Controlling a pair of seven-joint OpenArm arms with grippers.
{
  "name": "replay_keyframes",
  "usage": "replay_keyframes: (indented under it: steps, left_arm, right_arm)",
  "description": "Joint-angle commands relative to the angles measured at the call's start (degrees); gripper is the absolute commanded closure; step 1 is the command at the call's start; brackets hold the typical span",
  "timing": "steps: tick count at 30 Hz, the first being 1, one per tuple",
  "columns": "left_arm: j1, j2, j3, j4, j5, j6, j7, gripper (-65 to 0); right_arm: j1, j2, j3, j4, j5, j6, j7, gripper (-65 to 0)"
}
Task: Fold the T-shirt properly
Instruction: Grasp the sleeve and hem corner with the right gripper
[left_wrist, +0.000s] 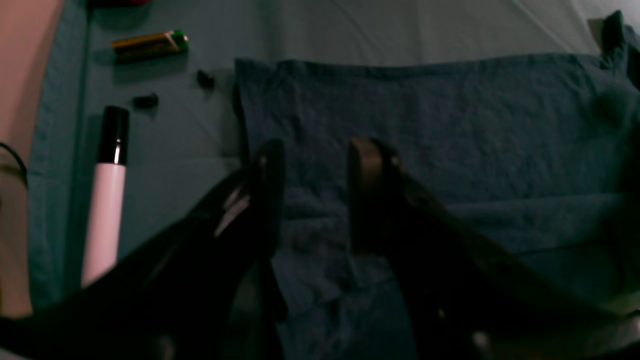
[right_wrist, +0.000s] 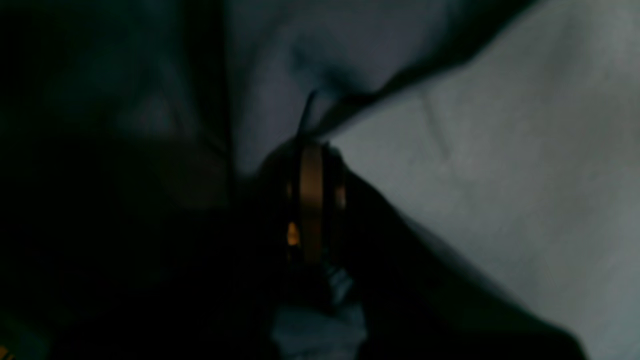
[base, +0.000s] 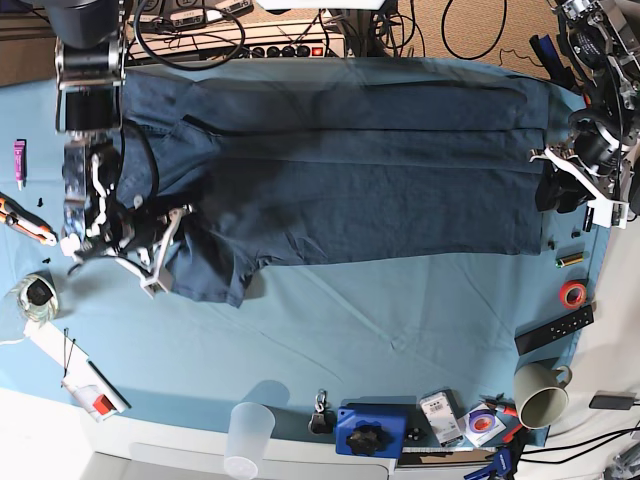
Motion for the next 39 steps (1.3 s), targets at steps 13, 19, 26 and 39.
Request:
replay_keyframes:
  steps: [13, 19, 26, 39]
  left_arm:
    - [-0.4, -0.8, -0.3, 0.8, -0.6, -0.1, -1.2, -22.1]
    - [-0.4, -0.8, -0.3, 0.8, -0.6, -0.1, -0.3, -22.1]
    - [-0.3, -0.8, -0.3, 0.8, -0.6, -0.1, 0.0, -22.1]
    - [-0.2, -0.8, -0.3, 0.8, 0.3, -0.1, 0.1, -22.1]
  right_arm:
    - [-12.5, 0.9, 16.2, 12.2, 2.5, 2.2, 1.2, 0.0]
    - [-12.4, 0.9, 16.2, 12.2, 5.3, 3.1, 0.2, -20.6]
    - [-10.7, 0.9, 22.9, 17.9, 10.6, 4.2, 2.1, -20.6]
    - [-0.9, 0.8, 26.3, -6.1, 6.4, 4.3, 13.8, -29.7]
